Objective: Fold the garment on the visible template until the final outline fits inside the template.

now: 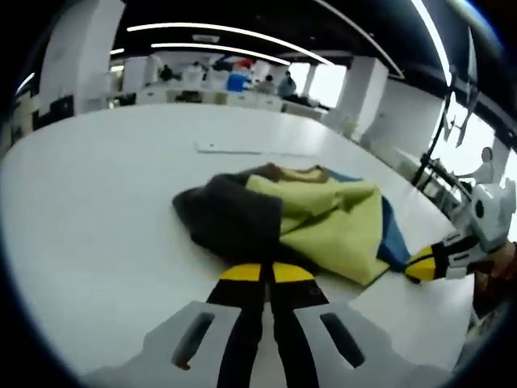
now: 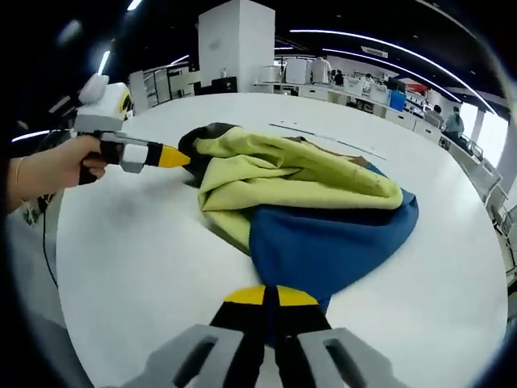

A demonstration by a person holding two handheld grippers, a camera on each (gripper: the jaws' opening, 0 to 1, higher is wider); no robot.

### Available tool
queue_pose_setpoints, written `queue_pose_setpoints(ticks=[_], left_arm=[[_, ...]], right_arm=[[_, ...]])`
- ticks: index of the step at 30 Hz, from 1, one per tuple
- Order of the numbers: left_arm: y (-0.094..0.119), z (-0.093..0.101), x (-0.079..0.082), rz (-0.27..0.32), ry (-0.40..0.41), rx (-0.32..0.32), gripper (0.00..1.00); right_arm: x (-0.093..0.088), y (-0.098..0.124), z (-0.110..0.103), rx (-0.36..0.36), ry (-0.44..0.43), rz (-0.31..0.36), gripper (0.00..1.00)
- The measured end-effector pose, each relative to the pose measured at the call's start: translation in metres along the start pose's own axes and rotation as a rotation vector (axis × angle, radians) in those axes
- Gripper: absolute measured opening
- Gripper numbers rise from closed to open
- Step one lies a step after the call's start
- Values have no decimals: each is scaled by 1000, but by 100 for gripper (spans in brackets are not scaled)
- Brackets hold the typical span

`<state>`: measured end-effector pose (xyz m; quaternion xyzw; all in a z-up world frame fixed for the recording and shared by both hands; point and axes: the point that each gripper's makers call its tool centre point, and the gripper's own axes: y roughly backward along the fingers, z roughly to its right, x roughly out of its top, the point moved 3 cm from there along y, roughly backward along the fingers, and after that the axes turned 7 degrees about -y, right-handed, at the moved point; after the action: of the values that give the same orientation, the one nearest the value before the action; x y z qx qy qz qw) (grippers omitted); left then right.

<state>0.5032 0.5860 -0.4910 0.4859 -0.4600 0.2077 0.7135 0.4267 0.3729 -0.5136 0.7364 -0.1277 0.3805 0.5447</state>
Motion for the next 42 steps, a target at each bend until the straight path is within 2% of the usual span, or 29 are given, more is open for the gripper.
queue_pose_setpoints(ticks=[6,10,14,24,31,42], left_arm=[[10,-3,11,23,-41,-3,0],[17,-8,18,33,-39,-1,0],[25,-15,23,15,-107,19,0],[34,-23,18,-27,-128,-2,0],[39,-31,15,-45,-135,5,0],[45,-37,12,-69,-141,9,0]], right_arm=[[22,21,19,-38,-27,73,0],[38,41,47,-90,-41,105,0],[46,55,74,-151,-34,124,0],[47,69,136,-293,8,67,0],[46,85,188,-407,-35,44,0],[42,93,230,-500,-72,0,0]])
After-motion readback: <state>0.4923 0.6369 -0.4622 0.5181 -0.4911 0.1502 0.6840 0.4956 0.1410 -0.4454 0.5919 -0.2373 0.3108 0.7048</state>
